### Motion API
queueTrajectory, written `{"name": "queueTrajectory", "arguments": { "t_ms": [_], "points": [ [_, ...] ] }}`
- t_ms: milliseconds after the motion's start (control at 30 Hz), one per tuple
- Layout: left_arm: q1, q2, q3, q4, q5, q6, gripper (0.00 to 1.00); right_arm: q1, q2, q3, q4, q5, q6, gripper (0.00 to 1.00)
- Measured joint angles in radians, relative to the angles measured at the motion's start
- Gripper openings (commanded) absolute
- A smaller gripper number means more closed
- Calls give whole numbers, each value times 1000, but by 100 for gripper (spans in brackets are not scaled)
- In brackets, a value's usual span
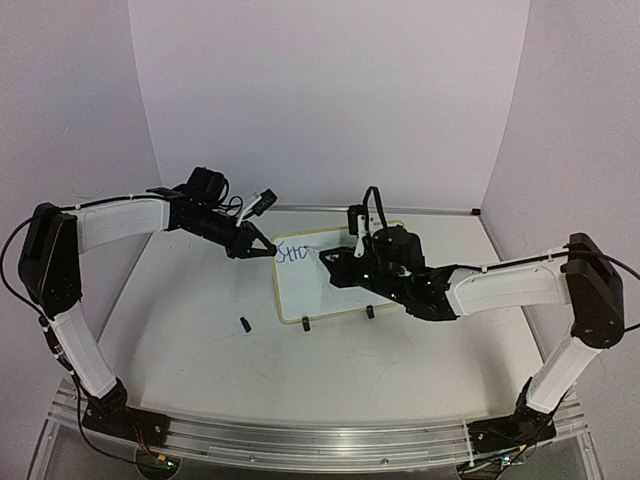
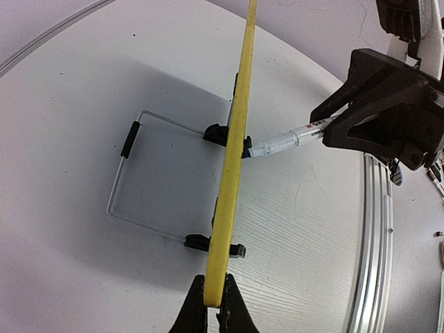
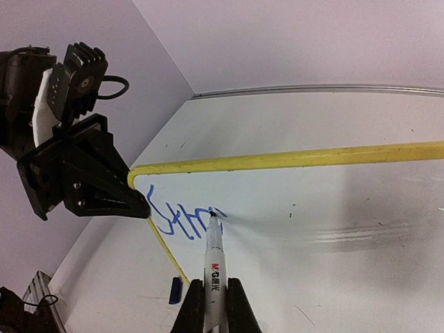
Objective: Write a sentence on the whiteboard
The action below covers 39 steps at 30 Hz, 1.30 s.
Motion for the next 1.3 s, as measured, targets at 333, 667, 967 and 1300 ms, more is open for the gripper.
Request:
{"name": "queueTrajectory", "arguments": {
  "t_ms": [333,667,967,1300],
  "points": [
    [0,0,0,0,-1,0,0,0,-1,-17,6,-2,11,0],
    [-3,0,0,0,-1,0,0,0,-21,-32,5,-22,4,0],
    [-4,0,0,0,-2,1,0,0,-76,-39,14,-29,-13,0],
    [-5,0,0,0,-3,2,0,0,-38,-24,13,-28,-17,0]
  ]
}}
